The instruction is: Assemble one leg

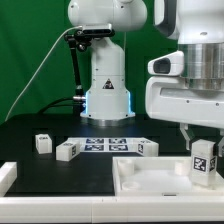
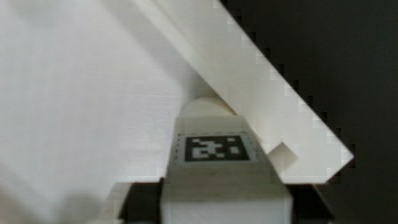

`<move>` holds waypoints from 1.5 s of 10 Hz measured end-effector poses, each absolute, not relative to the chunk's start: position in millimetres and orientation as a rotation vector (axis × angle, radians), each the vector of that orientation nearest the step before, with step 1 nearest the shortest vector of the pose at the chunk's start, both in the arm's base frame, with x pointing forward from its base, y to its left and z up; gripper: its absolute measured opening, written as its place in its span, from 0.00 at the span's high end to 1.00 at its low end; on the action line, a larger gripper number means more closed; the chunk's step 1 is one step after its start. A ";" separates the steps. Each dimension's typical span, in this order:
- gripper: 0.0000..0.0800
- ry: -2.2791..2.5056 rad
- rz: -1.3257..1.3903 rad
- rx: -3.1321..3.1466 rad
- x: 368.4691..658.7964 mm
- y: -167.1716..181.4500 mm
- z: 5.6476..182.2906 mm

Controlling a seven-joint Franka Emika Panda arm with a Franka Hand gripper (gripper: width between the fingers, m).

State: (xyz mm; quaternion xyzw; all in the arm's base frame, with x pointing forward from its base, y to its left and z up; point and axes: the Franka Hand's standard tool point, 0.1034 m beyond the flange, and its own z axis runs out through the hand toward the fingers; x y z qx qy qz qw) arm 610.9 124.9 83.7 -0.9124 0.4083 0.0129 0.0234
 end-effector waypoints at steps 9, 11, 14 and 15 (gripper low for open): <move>0.20 1.042 0.038 -2.918 611.3 128.5 84.8; 0.19 0.624 0.012 -3.050 612.6 127.2 85.3; 0.19 0.104 -0.050 -3.116 616.2 127.1 85.4; 0.19 -0.034 -0.050 -3.119 615.7 127.3 84.9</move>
Offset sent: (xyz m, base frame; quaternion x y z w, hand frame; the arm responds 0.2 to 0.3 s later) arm 0.0000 0.0000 0.0000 0.0000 0.0000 0.0000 1.0000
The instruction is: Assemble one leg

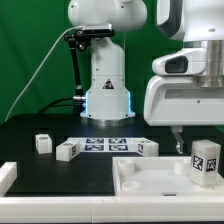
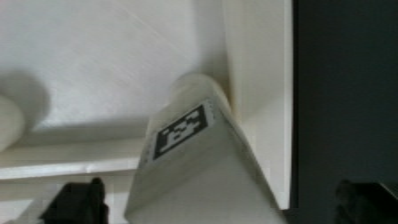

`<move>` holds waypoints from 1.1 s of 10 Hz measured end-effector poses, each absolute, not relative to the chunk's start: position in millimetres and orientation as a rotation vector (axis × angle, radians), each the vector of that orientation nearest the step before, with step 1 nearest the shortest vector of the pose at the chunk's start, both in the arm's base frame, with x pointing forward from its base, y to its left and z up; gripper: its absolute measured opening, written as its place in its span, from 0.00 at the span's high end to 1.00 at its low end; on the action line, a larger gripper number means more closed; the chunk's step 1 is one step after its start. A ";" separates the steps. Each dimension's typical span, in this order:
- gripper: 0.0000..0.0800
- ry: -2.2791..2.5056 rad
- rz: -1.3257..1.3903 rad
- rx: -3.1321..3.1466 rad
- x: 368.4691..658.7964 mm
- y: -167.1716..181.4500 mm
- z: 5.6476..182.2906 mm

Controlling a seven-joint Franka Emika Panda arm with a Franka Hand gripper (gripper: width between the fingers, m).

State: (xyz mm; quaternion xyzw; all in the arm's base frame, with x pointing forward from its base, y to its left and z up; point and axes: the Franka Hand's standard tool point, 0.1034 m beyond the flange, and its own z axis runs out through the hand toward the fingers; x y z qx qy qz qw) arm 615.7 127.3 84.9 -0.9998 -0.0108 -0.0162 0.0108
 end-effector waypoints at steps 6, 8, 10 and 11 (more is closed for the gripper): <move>0.53 -0.368 -0.051 -3.108 615.5 123.7 83.9; 0.64 -0.368 -0.051 -3.108 615.6 123.2 83.9; 0.64 -0.340 -0.044 -3.111 615.3 123.0 83.7; 0.64 -0.307 -0.011 -3.111 614.7 122.0 83.4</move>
Offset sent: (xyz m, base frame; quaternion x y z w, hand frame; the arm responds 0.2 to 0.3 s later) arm 0.0000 0.0000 0.0000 0.0000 0.0000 -0.1593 0.9872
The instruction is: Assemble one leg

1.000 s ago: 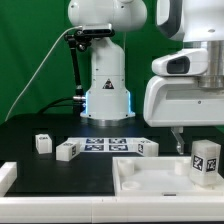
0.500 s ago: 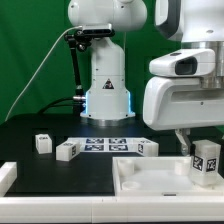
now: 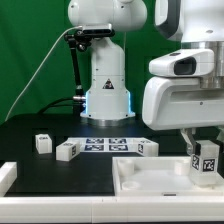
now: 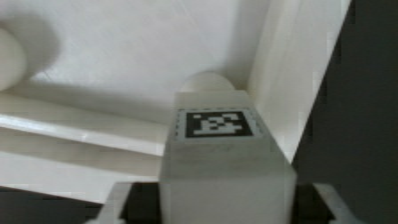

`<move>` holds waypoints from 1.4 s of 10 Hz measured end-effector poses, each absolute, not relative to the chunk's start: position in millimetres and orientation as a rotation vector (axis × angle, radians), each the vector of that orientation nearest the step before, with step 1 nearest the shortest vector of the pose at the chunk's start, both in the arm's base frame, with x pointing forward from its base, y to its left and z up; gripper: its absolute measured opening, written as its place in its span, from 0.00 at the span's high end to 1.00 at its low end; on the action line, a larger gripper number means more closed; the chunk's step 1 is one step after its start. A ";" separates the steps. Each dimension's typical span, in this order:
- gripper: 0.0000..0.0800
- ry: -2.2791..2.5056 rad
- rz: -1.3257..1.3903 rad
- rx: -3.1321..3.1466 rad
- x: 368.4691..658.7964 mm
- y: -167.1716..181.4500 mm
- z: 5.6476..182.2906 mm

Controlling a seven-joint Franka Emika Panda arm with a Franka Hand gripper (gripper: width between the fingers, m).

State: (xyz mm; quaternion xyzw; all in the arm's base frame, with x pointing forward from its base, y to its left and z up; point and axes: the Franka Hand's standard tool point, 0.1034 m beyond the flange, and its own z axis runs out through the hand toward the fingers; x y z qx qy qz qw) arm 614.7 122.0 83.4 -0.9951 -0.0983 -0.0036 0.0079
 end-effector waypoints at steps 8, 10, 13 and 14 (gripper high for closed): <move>0.64 1.225 -0.049 -2.835 617.3 116.3 82.2; 0.63 1.583 -0.071 -2.623 616.8 115.9 81.8; 0.63 1.854 -0.043 -2.424 616.4 115.7 81.5; 0.63 1.849 -0.043 -2.428 616.4 115.9 81.5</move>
Offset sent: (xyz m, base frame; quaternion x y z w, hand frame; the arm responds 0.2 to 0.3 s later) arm -0.0107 0.0029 -0.0046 0.0073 0.0118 0.3488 0.9371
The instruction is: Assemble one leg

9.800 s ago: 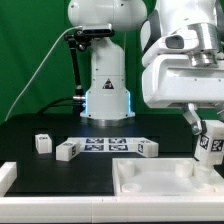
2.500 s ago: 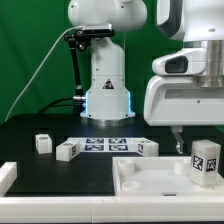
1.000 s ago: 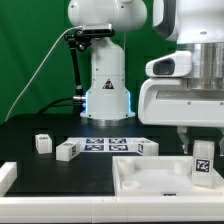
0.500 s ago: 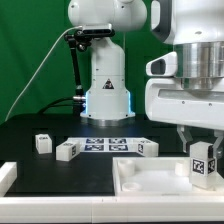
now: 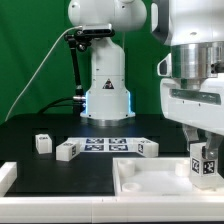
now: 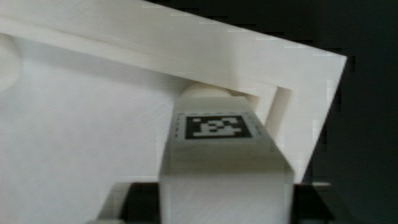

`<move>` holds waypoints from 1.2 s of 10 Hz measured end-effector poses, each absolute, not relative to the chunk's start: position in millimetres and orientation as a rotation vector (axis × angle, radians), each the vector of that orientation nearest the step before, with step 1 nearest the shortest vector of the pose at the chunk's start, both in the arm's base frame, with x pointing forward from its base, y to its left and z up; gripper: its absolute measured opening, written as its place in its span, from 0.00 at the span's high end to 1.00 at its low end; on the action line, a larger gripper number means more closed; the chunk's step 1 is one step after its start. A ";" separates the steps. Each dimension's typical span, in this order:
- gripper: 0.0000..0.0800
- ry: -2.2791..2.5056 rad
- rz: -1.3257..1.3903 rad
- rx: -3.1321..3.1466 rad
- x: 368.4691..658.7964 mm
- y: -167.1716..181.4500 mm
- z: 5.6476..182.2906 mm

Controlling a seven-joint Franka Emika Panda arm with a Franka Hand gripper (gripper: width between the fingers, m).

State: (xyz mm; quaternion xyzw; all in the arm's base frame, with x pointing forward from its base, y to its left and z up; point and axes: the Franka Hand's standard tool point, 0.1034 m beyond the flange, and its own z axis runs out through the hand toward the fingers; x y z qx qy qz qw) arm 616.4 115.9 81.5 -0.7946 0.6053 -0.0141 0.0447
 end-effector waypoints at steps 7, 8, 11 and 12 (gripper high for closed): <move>0.19 1.062 -0.076 -2.890 617.1 121.0 79.5; 0.19 0.912 -0.077 -2.958 617.1 123.5 80.1; 0.19 0.445 -0.105 -3.087 618.5 126.0 81.2; 0.19 0.254 -0.107 -3.113 619.1 122.8 81.2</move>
Offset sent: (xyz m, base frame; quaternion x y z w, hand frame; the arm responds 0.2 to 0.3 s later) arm 0.0055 0.0085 0.0028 -0.0222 -0.0145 -0.0979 0.9948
